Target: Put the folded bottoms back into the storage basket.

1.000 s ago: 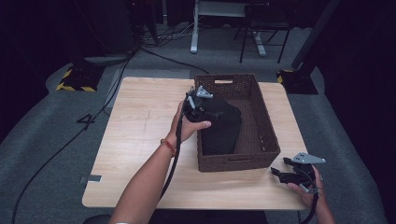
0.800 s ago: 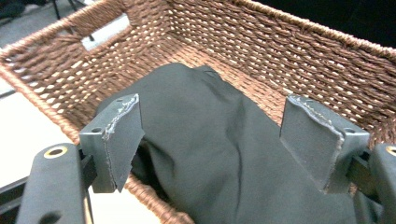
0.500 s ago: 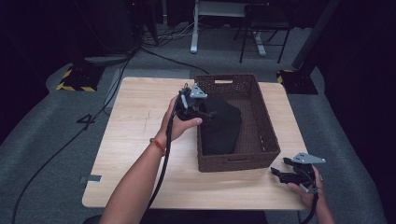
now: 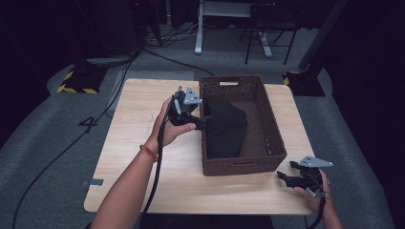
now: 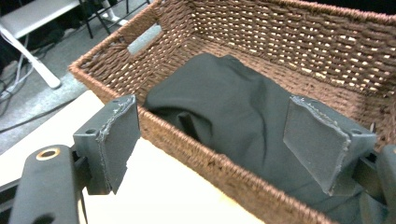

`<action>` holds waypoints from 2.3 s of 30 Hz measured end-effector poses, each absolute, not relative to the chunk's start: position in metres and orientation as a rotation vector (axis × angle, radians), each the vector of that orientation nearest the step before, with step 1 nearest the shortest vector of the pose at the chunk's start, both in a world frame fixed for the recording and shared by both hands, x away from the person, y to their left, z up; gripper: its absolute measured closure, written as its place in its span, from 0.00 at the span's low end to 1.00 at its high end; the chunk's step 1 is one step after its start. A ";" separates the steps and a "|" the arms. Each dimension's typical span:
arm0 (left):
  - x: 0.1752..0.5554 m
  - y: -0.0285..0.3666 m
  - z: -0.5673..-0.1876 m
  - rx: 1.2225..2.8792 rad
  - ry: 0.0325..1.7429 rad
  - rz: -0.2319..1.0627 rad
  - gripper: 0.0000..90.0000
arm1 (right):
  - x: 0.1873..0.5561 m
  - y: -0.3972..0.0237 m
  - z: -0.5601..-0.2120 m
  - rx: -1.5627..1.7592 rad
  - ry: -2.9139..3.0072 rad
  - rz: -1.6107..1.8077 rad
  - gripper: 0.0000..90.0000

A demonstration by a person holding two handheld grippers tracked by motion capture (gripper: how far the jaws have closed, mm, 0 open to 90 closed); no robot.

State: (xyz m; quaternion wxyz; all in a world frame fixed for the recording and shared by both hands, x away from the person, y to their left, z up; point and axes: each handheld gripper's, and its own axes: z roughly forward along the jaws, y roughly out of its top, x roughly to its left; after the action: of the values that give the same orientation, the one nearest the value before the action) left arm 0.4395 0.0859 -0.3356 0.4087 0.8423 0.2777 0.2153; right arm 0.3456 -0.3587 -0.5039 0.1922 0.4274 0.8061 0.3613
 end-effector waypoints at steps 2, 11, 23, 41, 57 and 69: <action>0.435 0.091 -0.335 2.134 0.689 0.555 0.21 | 0.346 -0.359 -0.504 1.200 2.263 1.015 0.28; 0.422 0.101 -0.339 2.177 0.661 0.610 0.21 | 0.346 -0.359 -0.504 1.200 2.264 1.015 0.28; 0.407 0.114 -0.355 2.221 0.645 0.629 0.21 | 0.346 -0.359 -0.504 1.200 2.263 1.015 0.28; 0.385 0.140 -0.401 2.329 0.665 0.642 0.21 | 0.345 -0.359 -0.504 1.202 2.261 1.016 0.28; 0.355 0.177 -0.448 2.400 0.723 0.658 0.21 | 0.344 -0.359 -0.504 1.202 2.262 1.015 0.28; 0.333 0.203 -0.474 2.376 0.770 0.609 0.19 | 0.344 -0.359 -0.504 1.197 2.266 1.016 0.28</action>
State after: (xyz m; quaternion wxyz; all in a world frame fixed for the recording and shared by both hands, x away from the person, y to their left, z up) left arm 0.3328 0.2033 -0.4738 0.2816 0.8868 0.2876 0.2273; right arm 0.3440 -0.3586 -0.5040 0.1911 0.4263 0.8068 0.3616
